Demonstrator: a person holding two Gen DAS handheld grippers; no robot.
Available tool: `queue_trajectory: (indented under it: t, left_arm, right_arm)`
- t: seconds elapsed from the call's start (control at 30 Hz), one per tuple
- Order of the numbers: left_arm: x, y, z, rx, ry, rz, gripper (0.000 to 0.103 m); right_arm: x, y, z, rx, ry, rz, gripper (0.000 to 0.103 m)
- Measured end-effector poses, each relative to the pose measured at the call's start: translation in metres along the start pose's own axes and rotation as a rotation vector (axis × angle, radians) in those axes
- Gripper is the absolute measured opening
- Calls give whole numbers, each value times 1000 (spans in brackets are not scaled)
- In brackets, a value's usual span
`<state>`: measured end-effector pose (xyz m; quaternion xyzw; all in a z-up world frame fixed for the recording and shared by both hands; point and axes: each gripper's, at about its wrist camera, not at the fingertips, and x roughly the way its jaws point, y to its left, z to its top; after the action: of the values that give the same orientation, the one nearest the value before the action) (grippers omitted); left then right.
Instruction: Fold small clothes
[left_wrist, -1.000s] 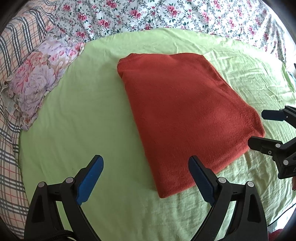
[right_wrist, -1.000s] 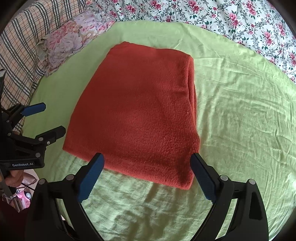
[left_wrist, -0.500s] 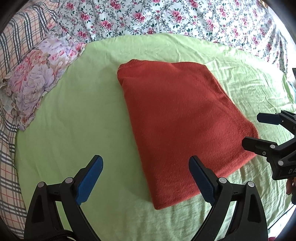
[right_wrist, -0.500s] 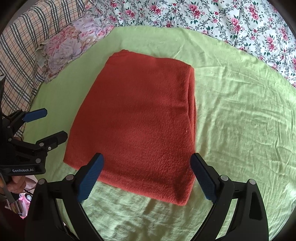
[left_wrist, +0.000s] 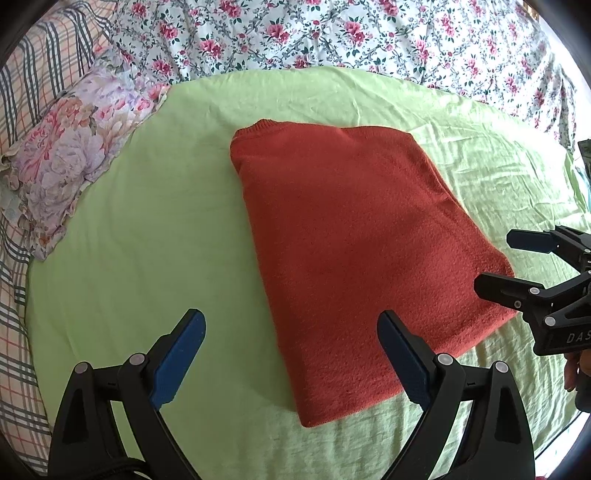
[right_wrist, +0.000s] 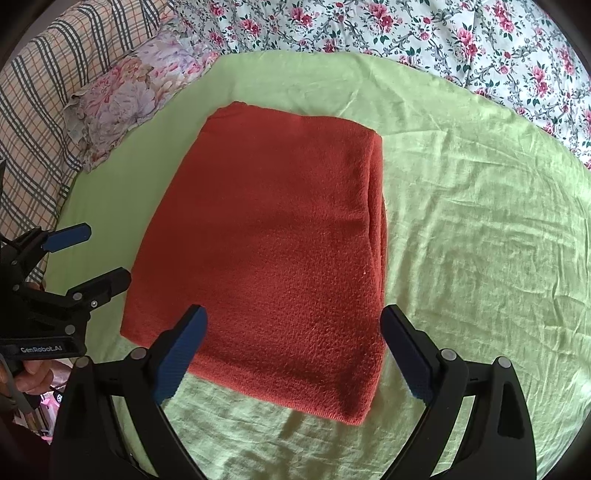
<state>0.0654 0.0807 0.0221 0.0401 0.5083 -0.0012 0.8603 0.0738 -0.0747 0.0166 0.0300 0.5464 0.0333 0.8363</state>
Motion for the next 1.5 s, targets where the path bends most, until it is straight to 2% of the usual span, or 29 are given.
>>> queue_trajectory:
  t: [1.5]
  left_arm:
    - [6, 2, 2, -14, 14, -9, 95]
  right_arm:
    - [7, -5, 2, 15, 7, 13, 95]
